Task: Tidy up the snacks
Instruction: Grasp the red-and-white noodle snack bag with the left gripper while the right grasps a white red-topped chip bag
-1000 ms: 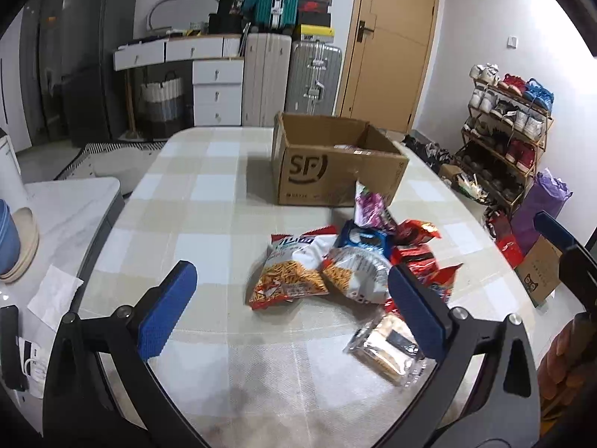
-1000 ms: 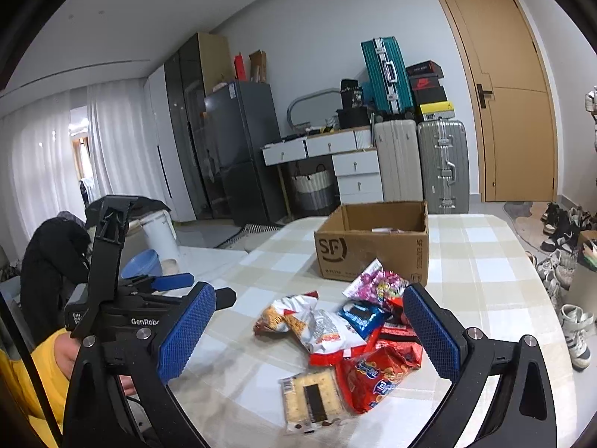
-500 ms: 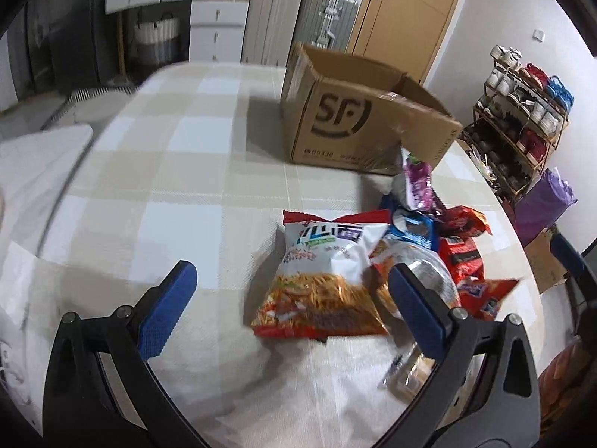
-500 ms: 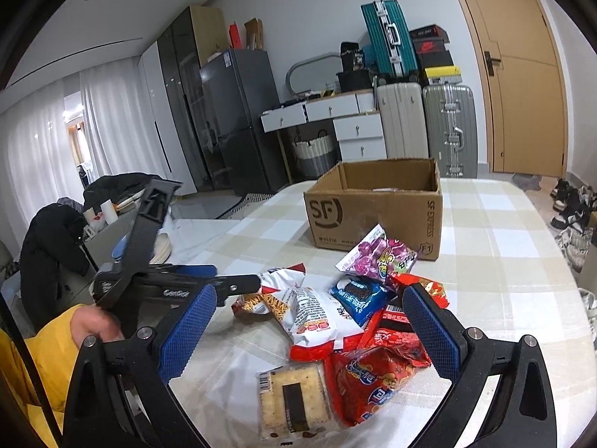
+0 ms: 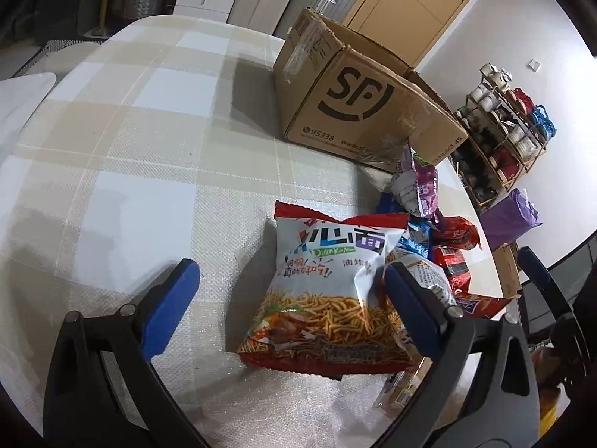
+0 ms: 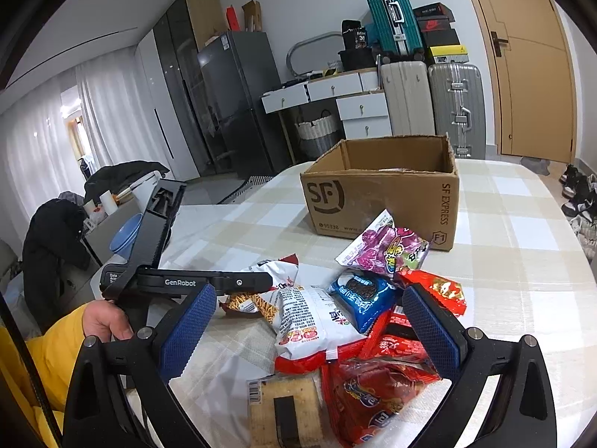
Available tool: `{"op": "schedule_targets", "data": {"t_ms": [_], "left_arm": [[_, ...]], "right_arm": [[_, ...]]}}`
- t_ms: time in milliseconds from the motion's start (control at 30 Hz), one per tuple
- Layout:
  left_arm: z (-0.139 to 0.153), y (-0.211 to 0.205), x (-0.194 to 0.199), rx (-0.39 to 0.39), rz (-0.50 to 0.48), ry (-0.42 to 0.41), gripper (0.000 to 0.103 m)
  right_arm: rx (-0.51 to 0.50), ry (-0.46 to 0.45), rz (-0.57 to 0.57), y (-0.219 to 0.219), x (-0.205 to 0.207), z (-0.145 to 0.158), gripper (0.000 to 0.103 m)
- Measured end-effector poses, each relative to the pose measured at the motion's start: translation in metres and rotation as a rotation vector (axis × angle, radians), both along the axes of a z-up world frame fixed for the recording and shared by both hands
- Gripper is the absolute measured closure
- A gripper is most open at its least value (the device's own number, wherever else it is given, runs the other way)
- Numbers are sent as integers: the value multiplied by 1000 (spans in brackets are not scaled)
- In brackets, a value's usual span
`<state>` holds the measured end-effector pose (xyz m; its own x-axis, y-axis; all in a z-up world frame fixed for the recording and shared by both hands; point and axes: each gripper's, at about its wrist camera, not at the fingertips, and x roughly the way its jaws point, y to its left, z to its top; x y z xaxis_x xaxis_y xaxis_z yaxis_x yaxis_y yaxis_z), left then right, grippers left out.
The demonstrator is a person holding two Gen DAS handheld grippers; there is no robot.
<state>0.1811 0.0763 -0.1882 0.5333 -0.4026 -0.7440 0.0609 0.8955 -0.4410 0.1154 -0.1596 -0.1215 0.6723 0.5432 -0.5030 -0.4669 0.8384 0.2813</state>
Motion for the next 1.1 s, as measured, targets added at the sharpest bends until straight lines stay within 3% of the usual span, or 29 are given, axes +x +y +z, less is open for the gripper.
{"op": "schedule_targets", "data": {"t_ms": [67,233,533,667,900,967,1033,1100], "left_arm": [[-2,1,-3,-26,-22,1,40],[-3,6,-8,-56,-38,-1,55],[4,36,-29,-58,25,-27,58],[10,44,-39,-51,30,-50,58],[17,57,-51,-46,44,-75,58],[18,59,-54,-44,46,-79,58],[20,59,-57,-33,42,-85,58],[22,59,-59,-20,42,-91,58]], "right_arm": [[0,6,2,3,1,-2,1],[-10,19,2,9,2,-4,1],[-71,23,31,27,10,0,1],[-108,82,84,40,26,-4,1],[-269,148,181,79,43,-26,2],[-311,176,189,88,50,-37,5],[-333,221,202,94,58,-47,22],[-352,257,198,97,64,-57,26]]}}
